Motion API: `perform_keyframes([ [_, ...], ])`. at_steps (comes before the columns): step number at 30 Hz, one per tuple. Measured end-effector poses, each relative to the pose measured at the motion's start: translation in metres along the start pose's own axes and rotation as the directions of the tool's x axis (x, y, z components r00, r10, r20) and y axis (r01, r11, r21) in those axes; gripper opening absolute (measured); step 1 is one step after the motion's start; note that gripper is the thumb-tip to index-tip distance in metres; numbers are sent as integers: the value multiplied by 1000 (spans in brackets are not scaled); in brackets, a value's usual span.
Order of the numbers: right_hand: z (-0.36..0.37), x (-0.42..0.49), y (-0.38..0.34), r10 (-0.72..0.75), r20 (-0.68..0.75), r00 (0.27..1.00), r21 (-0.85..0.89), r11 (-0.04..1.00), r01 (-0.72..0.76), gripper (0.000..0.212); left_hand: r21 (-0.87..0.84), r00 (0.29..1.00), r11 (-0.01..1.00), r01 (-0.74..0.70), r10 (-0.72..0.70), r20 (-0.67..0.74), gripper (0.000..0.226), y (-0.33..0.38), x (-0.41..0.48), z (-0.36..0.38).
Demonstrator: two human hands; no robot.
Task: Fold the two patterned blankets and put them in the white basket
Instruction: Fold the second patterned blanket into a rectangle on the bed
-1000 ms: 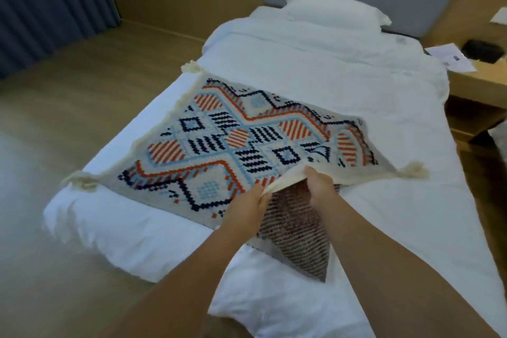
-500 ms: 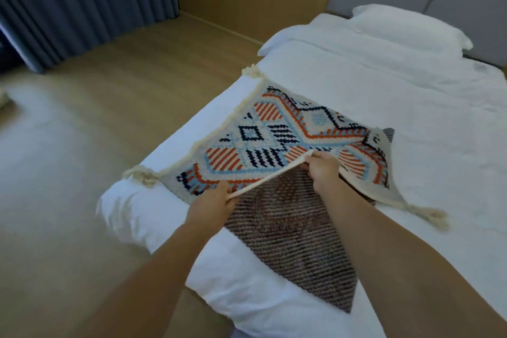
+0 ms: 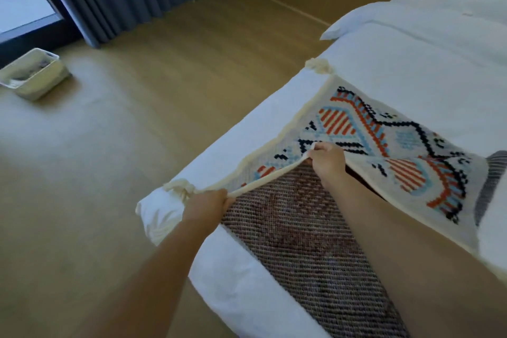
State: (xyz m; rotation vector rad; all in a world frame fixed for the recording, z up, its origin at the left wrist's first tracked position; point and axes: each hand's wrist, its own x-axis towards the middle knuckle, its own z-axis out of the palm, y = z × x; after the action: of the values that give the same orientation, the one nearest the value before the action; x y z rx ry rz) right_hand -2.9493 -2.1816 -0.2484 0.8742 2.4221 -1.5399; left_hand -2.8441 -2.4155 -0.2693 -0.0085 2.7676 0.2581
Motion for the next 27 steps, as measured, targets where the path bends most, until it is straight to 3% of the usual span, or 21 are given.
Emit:
perform_keyframes([
  [9,100,31,-2,-19,127,992,-180,983,41,25,62,993,998,5,-13,121,38,-70,54,28],
  [12,126,37,1,-15,87,996,-202,979,32,21,46,995,999,7,-12,96,37,-87,72,40],
  [17,159,42,14,41,-13,999,-225,973,-43,21,133,994,985,-108,105,31,25,-106,93,62],
  [21,178,46,30,79,-65,995,-259,961,-93,22,130,985,977,-169,161,67,8,-115,105,76],
  [27,198,51,39,124,-155,980,-318,933,-168,27,163,940,929,-331,310,142,8,-127,124,87],
])
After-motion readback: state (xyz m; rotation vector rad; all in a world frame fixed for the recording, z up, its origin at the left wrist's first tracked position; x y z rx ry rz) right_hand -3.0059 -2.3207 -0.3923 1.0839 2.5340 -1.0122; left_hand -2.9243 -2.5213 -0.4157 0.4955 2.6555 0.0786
